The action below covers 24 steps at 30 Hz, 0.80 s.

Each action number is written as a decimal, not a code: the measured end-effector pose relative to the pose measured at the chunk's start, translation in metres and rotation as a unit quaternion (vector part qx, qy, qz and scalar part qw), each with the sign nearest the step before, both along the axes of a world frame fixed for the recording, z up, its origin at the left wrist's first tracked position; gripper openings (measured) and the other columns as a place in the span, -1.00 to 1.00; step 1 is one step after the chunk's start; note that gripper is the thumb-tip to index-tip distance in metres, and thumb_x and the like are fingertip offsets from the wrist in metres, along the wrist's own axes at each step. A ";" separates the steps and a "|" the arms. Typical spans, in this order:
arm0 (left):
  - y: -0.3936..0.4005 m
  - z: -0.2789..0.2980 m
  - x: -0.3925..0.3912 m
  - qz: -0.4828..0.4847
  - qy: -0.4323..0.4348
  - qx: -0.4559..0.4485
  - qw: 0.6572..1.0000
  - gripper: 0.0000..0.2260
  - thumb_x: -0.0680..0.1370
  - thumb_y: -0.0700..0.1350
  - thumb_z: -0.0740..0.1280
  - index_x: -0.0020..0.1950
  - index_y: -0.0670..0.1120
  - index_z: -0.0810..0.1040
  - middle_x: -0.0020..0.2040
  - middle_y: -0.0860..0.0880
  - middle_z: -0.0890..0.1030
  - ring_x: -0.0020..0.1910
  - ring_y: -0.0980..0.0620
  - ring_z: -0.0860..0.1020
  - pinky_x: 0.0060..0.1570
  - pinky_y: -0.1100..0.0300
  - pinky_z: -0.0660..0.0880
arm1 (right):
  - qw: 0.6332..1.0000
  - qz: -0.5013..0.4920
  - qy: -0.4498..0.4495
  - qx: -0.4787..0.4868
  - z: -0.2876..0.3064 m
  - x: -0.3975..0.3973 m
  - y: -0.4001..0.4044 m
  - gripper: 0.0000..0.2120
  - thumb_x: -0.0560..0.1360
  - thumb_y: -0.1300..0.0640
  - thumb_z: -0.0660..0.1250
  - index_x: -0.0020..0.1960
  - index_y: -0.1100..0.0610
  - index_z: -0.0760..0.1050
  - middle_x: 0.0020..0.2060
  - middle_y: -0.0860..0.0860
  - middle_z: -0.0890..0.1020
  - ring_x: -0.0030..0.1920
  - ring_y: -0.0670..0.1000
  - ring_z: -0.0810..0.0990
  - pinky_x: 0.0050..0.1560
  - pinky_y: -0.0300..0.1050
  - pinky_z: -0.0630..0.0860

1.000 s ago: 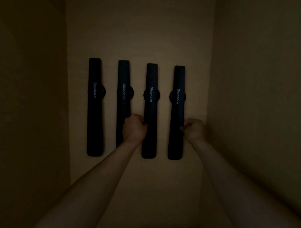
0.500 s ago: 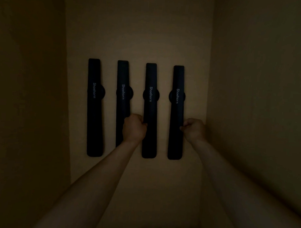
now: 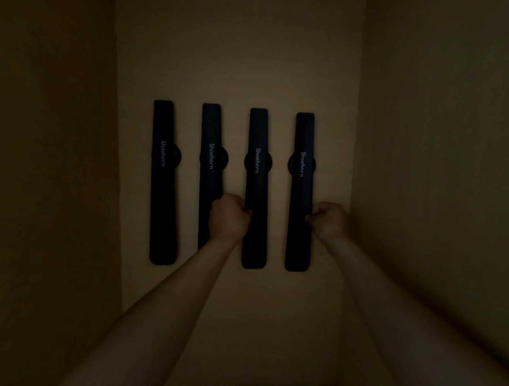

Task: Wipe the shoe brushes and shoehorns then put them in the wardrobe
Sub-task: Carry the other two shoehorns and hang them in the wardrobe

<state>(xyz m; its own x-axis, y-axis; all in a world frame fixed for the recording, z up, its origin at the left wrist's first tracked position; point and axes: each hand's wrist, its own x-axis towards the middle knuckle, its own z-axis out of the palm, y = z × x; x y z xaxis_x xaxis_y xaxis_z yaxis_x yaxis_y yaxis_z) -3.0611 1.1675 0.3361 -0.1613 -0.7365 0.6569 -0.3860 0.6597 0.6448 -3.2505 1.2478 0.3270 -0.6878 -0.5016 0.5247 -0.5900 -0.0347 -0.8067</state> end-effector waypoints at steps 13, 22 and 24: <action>-0.006 -0.006 0.031 -0.012 0.030 0.005 0.999 -0.92 0.49 -0.22 0.38 -0.18 -0.10 0.65 -0.17 -0.06 0.68 -0.15 -0.04 0.64 -0.11 0.01 0.63 | 0.995 -0.091 0.048 -0.008 0.013 0.013 0.011 -0.82 0.46 0.12 0.48 -0.04 0.08 0.48 0.01 0.12 0.64 -0.04 0.12 0.59 -0.15 -0.12 0.46; -0.023 0.002 0.083 0.054 0.075 -0.035 0.995 -0.97 0.51 -0.18 0.41 -0.09 -0.12 0.64 -0.16 -0.10 0.67 -0.21 -0.09 0.64 -0.25 -0.05 0.64 | 0.988 0.011 0.136 -0.076 0.019 0.067 0.004 -0.91 0.53 0.22 0.41 0.02 0.19 0.61 -0.08 0.08 0.67 -0.08 0.03 0.62 -0.08 -0.13 0.57; -0.024 0.003 0.087 0.053 0.080 -0.037 0.995 -0.97 0.51 -0.19 0.42 -0.07 -0.13 0.63 -0.15 -0.10 0.67 -0.20 -0.09 0.65 -0.24 -0.05 0.64 | 0.990 0.031 0.126 -0.054 0.017 0.077 -0.004 -0.89 0.54 0.23 0.38 0.06 0.22 0.60 -0.03 0.13 0.67 -0.06 0.11 0.65 -0.04 0.00 0.63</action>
